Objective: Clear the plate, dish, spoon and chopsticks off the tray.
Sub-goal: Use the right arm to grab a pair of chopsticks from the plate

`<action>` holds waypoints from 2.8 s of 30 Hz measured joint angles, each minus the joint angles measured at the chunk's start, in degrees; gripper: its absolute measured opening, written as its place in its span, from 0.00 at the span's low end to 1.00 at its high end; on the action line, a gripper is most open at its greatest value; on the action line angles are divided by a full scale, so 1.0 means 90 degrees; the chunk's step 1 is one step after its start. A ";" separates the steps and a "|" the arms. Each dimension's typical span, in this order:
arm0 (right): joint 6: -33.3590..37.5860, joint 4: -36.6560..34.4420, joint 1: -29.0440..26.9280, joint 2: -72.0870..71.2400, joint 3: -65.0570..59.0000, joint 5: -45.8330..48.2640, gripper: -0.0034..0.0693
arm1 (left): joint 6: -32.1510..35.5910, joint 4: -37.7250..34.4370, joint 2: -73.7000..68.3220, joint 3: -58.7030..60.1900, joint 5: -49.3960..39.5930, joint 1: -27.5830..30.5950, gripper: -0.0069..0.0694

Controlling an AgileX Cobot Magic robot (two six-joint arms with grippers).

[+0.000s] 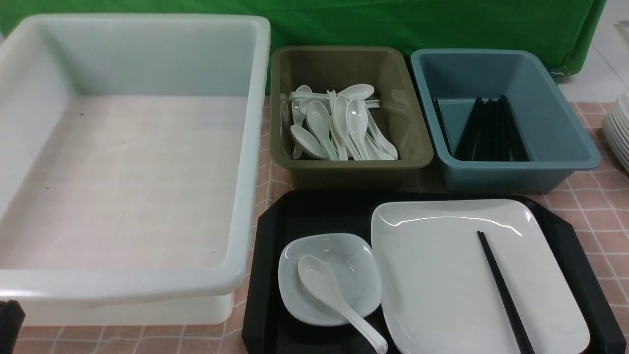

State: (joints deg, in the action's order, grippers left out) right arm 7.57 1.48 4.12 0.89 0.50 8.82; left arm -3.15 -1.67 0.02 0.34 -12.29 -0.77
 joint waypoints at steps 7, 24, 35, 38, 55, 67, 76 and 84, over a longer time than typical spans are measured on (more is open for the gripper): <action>0.0000 0.0000 0.0000 0.0000 0.0000 0.0000 0.39 | 0.0010 0.0000 0.0000 0.0000 0.0000 0.0000 0.12; -0.0891 -0.0043 0.0000 0.0000 -0.0012 -0.0095 0.39 | 0.0010 0.0000 0.0000 0.0000 0.0000 0.0000 0.12; -0.5881 -0.0281 0.0000 0.0000 -0.0024 -0.0185 0.39 | -0.0005 0.0000 0.0000 0.0000 0.0000 0.0000 0.12; -0.6277 -0.0287 0.0000 0.0000 -0.0032 -0.0407 0.39 | -0.0005 0.0000 0.0000 0.0000 0.0000 0.0000 0.12; -0.1517 -0.0495 0.0031 0.3554 0.4583 0.2925 0.09 | 0.0011 0.0000 0.0000 0.0000 0.0000 0.0000 0.12; -0.0746 -0.0526 0.0385 0.7603 0.5163 0.4924 0.24 | 0.0011 0.0000 0.0000 0.0000 0.0000 0.0000 0.12; -0.0768 -0.0608 0.1438 0.9221 0.5716 0.4003 0.52 | 0.0011 0.0000 0.0000 0.0000 0.0000 0.0000 0.12; -0.0842 -0.0421 0.1484 1.0471 0.5734 0.3235 0.53 | -0.0001 0.0000 0.0000 0.0000 0.0000 0.0000 0.12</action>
State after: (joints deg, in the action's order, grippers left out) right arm 0.00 -2.31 17.47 95.13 52.10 37.93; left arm -3.17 -1.67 0.02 0.34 -12.29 -0.77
